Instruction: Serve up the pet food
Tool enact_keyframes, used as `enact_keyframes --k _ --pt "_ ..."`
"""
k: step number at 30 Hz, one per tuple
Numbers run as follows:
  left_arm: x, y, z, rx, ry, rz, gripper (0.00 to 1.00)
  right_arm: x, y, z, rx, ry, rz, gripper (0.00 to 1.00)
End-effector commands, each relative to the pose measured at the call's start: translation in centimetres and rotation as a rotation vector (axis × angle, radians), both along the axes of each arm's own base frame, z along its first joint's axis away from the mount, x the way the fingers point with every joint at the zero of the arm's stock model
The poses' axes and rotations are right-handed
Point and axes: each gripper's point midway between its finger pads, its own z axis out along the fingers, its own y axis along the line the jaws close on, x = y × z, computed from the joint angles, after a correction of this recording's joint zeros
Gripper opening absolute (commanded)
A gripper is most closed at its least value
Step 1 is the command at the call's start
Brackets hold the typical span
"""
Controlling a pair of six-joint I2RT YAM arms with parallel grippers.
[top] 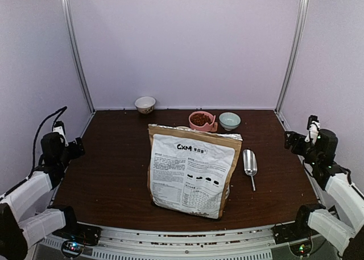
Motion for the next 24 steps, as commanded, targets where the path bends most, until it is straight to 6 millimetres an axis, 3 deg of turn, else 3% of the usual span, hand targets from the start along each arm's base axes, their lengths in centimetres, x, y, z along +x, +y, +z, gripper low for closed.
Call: enact_keyframes --k 1,4,11,13,23,24 --pt "1.2 0.2 2.1 0.155 -0.17 -0.02 0.97 -0.4 -2.1 2.1 -0.09 -0.252 -0.111 0.96" --pt "1.8 0.6 0.6 0.184 -0.148 -0.008 0.98 -1.1 -2.6 1.8 -0.097 -0.337 -0.146 0.96" --pt "3.7 0.6 0.5 0.177 -0.15 -0.012 0.98 -0.2 -2.6 -1.0 -0.11 -0.298 -0.139 0.95" --pt "4.0 0.7 0.1 0.177 -0.14 -0.009 0.98 0.1 -2.2 -1.0 -0.108 -0.294 -0.116 0.95" --pt "4.5 0.8 2.1 0.188 -0.211 -0.001 0.98 0.7 -2.0 -1.2 -0.113 -0.282 -0.102 0.95" --pt "4.0 0.8 1.2 0.186 -0.198 0.003 0.98 0.7 -2.1 -1.1 -0.114 -0.284 -0.105 0.95"
